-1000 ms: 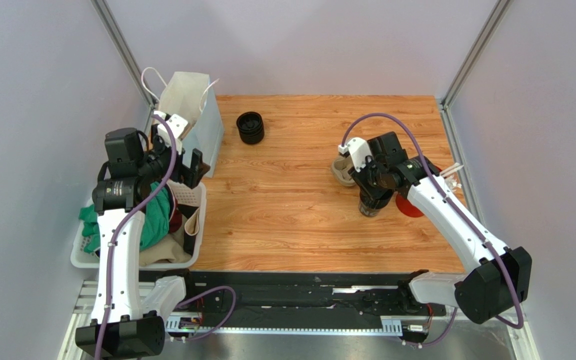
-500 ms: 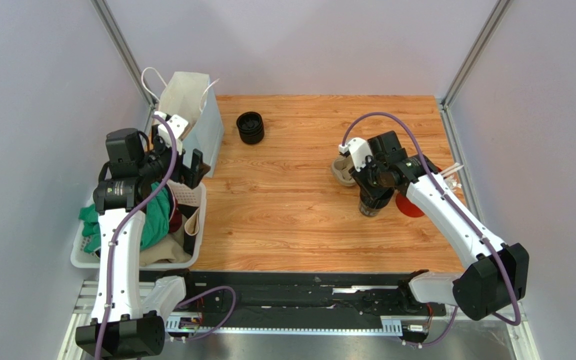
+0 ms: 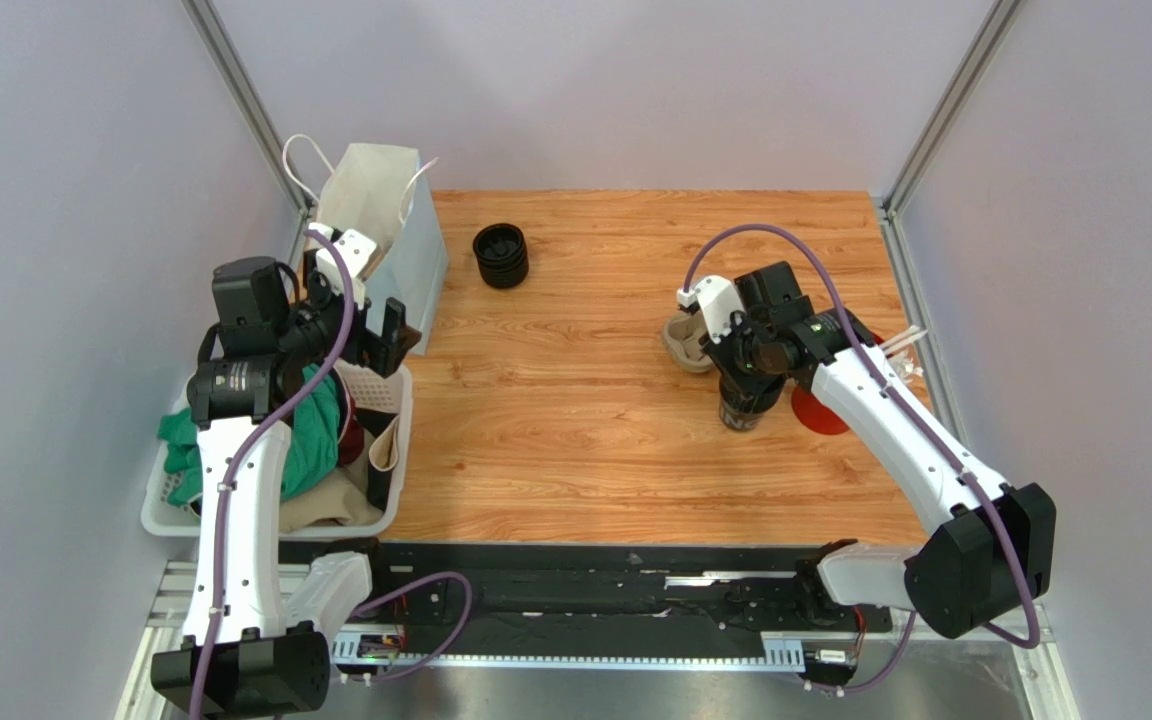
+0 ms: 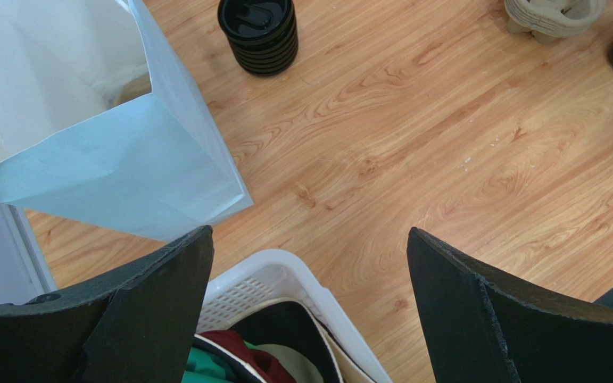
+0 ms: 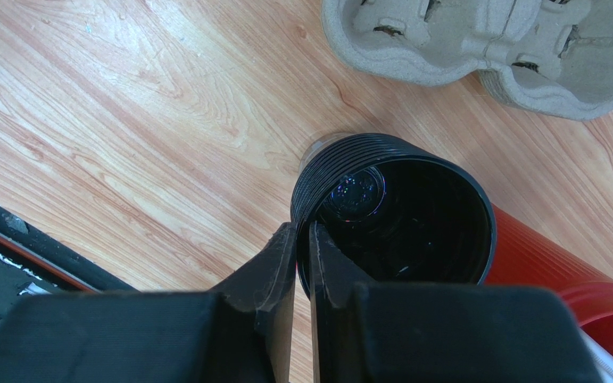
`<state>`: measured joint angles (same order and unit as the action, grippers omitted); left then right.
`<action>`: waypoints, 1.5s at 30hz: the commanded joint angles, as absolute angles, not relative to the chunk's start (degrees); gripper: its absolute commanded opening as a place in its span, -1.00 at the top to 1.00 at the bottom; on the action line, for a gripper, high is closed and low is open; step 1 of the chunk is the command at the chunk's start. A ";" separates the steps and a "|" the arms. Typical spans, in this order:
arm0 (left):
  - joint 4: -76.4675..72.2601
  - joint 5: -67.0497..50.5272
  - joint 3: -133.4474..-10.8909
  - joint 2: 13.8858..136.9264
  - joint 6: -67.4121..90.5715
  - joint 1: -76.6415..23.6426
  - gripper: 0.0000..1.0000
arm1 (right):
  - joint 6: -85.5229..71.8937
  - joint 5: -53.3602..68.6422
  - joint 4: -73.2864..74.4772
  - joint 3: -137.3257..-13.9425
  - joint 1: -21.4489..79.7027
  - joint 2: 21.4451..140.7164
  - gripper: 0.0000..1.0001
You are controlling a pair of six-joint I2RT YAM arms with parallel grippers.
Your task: Pack the takeout coffee
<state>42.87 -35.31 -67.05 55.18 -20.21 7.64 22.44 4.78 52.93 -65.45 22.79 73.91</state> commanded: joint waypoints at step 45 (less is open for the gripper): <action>40.43 -36.21 -66.45 55.72 -19.25 7.82 -0.98 | 20.92 3.69 49.66 -65.48 21.18 72.07 0.67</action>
<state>42.35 -35.33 -66.83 55.66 -19.75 7.64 20.84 2.37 51.18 -65.39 21.45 72.34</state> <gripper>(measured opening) 0.990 0.161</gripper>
